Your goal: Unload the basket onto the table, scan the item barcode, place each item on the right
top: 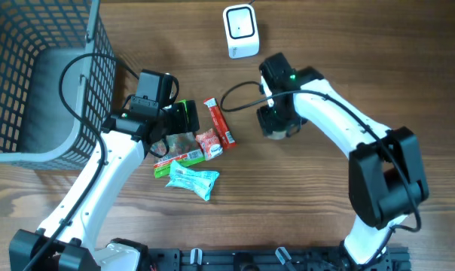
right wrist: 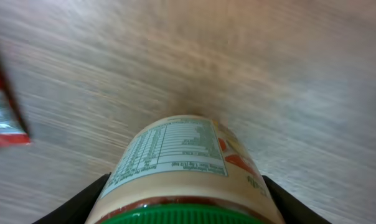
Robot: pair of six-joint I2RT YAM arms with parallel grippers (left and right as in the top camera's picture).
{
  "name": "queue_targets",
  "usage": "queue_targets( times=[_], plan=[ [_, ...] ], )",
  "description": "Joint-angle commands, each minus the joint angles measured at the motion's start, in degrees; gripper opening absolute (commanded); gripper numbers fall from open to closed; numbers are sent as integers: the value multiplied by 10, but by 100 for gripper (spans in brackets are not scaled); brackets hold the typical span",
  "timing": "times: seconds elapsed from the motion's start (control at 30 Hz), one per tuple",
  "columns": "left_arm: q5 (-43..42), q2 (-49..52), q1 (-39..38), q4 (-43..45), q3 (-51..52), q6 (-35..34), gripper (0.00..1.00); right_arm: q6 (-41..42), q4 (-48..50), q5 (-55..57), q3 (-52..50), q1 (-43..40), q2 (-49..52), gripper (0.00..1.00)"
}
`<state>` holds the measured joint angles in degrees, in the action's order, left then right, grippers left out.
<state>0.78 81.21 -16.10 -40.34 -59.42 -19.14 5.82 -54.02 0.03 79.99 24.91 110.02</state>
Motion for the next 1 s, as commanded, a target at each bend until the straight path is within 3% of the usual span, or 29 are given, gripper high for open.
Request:
queue_targets(
  times=[0.0,0.1,0.27,0.33,0.57,0.77,0.97],
  plan=[
    [2,3,2,0,2,9,100,-7,-59,4,92,-2,-53,25],
    [2,3,2,0,2,9,100,-8,-101,4,153,-2,-76,26],
    [2,3,2,0,2,9,100,18,-94,-1,157,-2,-87,26],
    [2,3,2,0,2,9,100,16,-88,-22,169,-2,-87,39],
    [2,3,2,0,2,9,100,5,-165,-50,351,-15,-80,38],
    [2,3,2,0,2,9,100,33,-32,-50,350,-17,10,34],
    [2,3,2,0,2,9,100,34,219,-25,350,-16,135,32]
  ],
)
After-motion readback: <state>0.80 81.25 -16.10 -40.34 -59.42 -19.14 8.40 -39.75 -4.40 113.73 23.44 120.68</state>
